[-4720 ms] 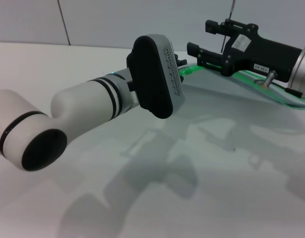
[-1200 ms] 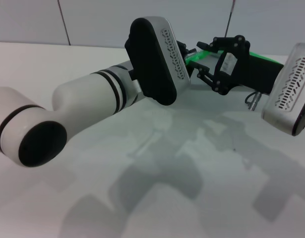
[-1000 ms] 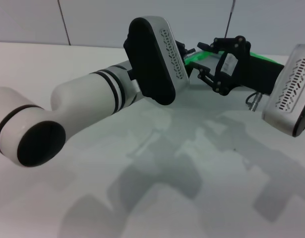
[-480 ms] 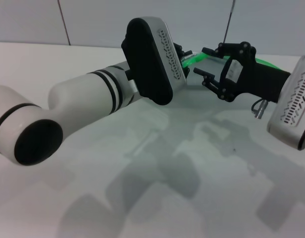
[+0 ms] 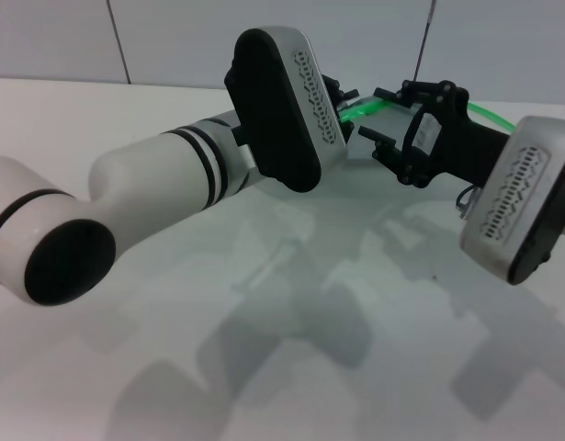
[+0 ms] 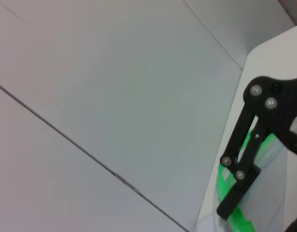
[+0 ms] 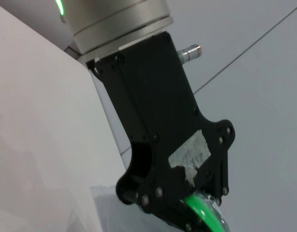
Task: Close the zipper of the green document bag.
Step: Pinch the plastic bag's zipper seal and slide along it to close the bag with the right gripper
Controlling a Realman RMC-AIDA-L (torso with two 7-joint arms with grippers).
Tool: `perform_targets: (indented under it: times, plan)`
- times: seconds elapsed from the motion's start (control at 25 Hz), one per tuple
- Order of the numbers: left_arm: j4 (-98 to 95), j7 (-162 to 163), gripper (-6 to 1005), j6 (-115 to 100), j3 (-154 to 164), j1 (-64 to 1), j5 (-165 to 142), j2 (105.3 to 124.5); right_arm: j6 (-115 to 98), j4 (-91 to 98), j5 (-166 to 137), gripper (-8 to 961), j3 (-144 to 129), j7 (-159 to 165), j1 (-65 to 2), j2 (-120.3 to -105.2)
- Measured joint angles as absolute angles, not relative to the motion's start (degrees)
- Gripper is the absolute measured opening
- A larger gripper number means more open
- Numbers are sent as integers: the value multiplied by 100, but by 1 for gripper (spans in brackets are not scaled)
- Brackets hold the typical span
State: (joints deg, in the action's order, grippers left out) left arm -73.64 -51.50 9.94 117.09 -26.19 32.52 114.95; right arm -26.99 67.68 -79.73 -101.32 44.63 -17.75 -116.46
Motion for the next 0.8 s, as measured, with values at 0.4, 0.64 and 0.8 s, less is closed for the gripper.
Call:
perform_targets:
  times: [0.4, 0.64, 0.8]
  plan:
    - [-7366, -5150, 55, 993, 11721, -2620, 3252, 11495, -2449, 6862, -7893, 406, -10251, 4462, -1775, -11645]
    - [-7347, -5150, 55, 993, 11728, -2627, 3252, 11495, -2470, 6869, -7668, 392, -10266, 4435, -1775, -11634]
    - [-7339, -5150, 55, 993, 11732, -2628, 3252, 11495, -2478, 6873, -7661, 383, -10269, 4433, -1775, -11629]
